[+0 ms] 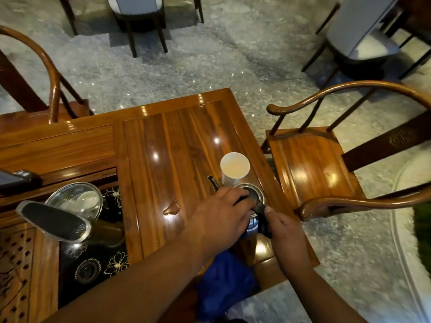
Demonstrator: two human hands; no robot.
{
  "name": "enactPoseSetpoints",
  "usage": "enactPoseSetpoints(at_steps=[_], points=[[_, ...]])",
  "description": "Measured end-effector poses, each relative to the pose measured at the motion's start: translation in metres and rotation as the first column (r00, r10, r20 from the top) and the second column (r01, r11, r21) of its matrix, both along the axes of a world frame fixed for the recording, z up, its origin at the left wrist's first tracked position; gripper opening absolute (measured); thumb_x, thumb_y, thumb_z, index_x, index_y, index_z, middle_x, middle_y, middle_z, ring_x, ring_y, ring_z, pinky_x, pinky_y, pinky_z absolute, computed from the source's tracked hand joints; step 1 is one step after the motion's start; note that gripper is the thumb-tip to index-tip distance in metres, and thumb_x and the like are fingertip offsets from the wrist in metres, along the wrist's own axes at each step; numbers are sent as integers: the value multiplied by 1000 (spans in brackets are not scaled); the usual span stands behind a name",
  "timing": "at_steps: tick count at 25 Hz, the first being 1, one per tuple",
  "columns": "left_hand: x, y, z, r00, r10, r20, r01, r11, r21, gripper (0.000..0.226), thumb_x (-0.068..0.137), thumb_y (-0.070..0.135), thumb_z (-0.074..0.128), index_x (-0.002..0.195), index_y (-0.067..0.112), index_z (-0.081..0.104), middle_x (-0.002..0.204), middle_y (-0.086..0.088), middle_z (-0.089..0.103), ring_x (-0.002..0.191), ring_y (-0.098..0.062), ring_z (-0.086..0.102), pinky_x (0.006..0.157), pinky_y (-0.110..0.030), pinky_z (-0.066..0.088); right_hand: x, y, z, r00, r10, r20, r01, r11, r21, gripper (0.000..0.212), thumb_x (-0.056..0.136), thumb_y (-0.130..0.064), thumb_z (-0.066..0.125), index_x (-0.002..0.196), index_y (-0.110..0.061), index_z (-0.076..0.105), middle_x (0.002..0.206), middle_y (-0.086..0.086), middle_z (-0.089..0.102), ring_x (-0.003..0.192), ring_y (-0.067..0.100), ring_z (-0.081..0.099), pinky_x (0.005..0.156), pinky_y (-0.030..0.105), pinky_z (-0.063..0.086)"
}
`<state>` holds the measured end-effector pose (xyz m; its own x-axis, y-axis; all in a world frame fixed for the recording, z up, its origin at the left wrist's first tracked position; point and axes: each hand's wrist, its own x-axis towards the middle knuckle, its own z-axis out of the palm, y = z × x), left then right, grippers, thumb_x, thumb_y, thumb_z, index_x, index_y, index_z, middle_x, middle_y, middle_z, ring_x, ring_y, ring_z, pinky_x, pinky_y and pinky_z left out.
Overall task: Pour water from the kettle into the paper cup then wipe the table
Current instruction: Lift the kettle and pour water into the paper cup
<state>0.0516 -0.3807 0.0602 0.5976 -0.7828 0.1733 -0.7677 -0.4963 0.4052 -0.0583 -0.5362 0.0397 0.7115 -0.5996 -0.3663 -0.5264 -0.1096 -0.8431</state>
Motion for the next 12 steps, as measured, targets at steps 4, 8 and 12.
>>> enactPoseSetpoints(at_steps=[4,8,12], points=[[6,-31,9,999,-39,-24,39,999,-15,38,101,33,53,136,24,65,141,1,62,128,-22,55,97,-41,57,4,-32,8,999,-30,44,33,998,-52,67,85,-76,53,71,-13,72,69,19,67,73,42,66,72,62,53],[13,-57,23,996,-33,-79,35,999,19,43,100,31,53,143,24,60,150,0,56,135,-24,52,104,-49,53,14,-60,21,997,-26,67,31,996,-84,73,84,-75,53,73,-6,72,71,24,66,64,38,63,63,54,51],[14,-76,29,991,25,-133,-15,997,75,55,103,32,51,158,29,40,166,4,37,151,-20,35,115,-47,45,34,-88,41,999,44,31,-38,984,-173,74,90,-69,57,69,1,68,66,25,62,54,20,52,56,41,40]])
